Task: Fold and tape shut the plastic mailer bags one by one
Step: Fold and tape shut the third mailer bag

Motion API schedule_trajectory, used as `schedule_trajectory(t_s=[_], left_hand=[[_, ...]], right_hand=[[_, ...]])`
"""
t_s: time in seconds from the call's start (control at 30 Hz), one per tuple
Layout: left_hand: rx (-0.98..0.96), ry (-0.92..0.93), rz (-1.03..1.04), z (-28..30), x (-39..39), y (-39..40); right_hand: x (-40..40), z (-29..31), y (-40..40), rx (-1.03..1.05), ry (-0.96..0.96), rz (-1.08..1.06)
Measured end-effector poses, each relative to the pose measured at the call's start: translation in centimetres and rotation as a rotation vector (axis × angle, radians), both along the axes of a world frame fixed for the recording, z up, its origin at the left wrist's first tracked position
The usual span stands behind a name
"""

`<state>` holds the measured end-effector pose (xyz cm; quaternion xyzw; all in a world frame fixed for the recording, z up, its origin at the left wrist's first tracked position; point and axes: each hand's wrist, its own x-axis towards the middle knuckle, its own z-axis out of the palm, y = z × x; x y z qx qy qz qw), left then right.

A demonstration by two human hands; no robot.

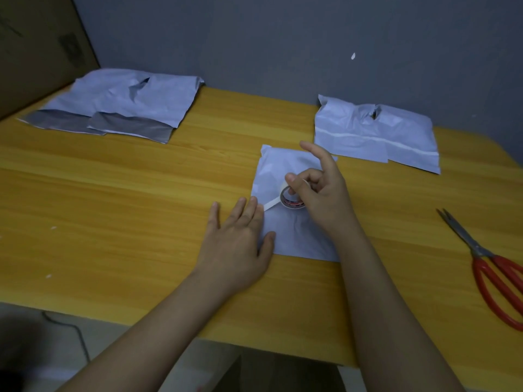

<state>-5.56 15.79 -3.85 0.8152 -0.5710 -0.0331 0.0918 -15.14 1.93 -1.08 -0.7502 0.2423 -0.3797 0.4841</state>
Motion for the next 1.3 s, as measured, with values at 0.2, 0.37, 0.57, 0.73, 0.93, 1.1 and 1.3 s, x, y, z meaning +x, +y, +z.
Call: schedule_trajectory(t_s=[0.2, 0.37, 0.57, 0.73, 0.93, 1.1, 1.3], left_hand=[[-0.011, -0.005, -0.004, -0.13, 0.04, 0.03], [-0.009, 0.006, 0.000, -0.11, 0.03, 0.09], [-0.011, 0.000, 0.001, -0.10, 0.04, 0.00], [-0.007, 0.000, -0.001, -0.11, 0.08, 0.11], [0.007, 0.014, -0.001, 0.10, 0.02, 0.11], [0.000, 0.009, -0.004, 0.01, 0.10, 0.21], [0.005, 0.027, -0.006, 0.04, 0.08, 0.15]], right_hand=[[-0.28, -0.29, -0.09, -0.044, 0.071, -0.011], [-0.37, -0.46, -0.16, -0.060, 0.114, -0.021], [-0.29, -0.86, -0.29, -0.061, 0.138, -0.025], [-0.25, -0.77, -0.17, -0.066, 0.126, -0.019], [-0.17, -0.68, -0.08, -0.053, 0.108, 0.011], [-0.17, -0.86, -0.16, -0.046, 0.141, 0.021], [-0.10, -0.82, -0.26, -0.039, 0.165, 0.032]])
